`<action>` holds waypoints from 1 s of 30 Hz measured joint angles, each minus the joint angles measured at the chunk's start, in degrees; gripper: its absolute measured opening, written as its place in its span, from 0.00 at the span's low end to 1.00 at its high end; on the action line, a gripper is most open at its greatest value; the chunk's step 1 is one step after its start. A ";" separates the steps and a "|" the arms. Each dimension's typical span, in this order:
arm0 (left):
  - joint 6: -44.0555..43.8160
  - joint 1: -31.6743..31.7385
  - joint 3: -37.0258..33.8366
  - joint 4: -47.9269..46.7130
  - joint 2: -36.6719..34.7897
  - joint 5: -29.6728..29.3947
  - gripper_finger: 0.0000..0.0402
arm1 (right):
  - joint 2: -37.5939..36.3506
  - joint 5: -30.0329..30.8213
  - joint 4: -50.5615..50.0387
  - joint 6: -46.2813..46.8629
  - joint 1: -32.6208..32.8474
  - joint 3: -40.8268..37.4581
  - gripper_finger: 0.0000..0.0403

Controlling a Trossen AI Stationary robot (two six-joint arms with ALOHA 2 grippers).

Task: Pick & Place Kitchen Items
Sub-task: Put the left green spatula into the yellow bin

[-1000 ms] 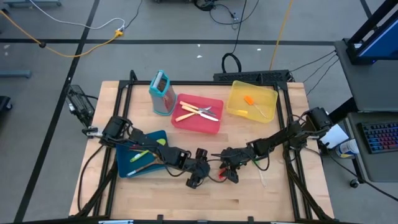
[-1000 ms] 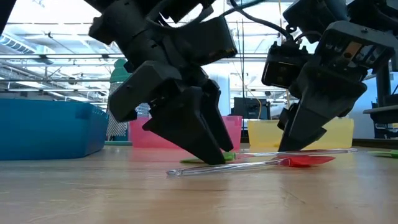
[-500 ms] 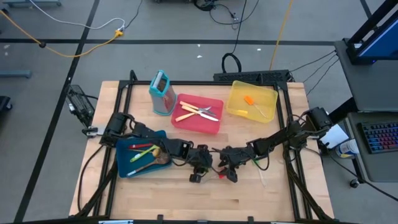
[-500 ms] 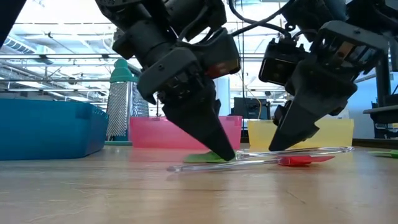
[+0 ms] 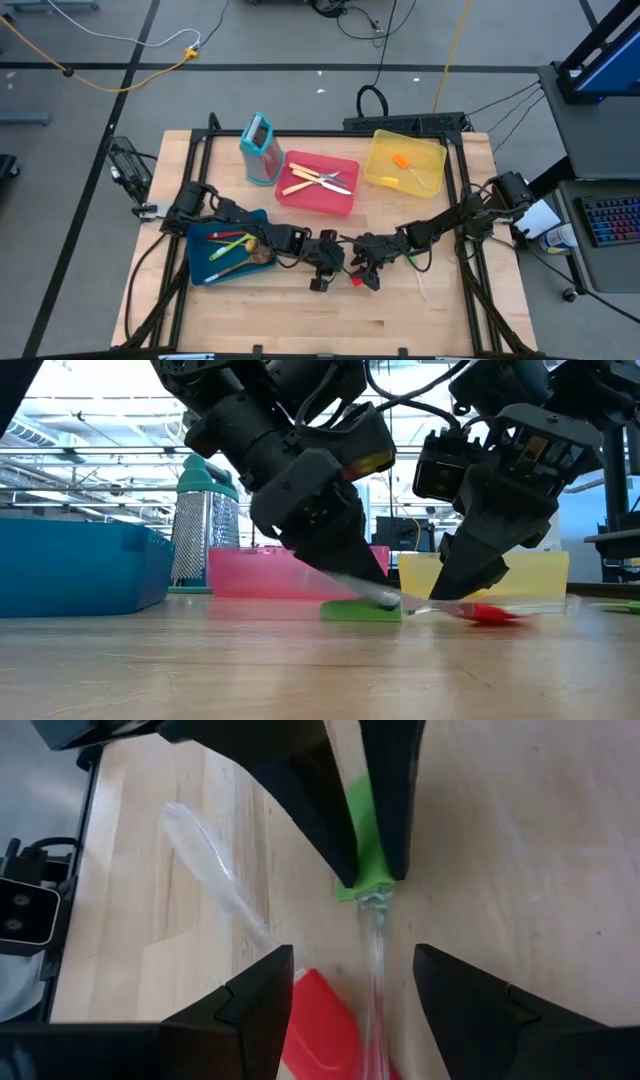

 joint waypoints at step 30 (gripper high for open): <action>1.60 0.01 -0.10 4.48 0.07 -8.05 0.17 | -0.11 3.01 -5.81 -8.01 -0.09 -0.09 0.02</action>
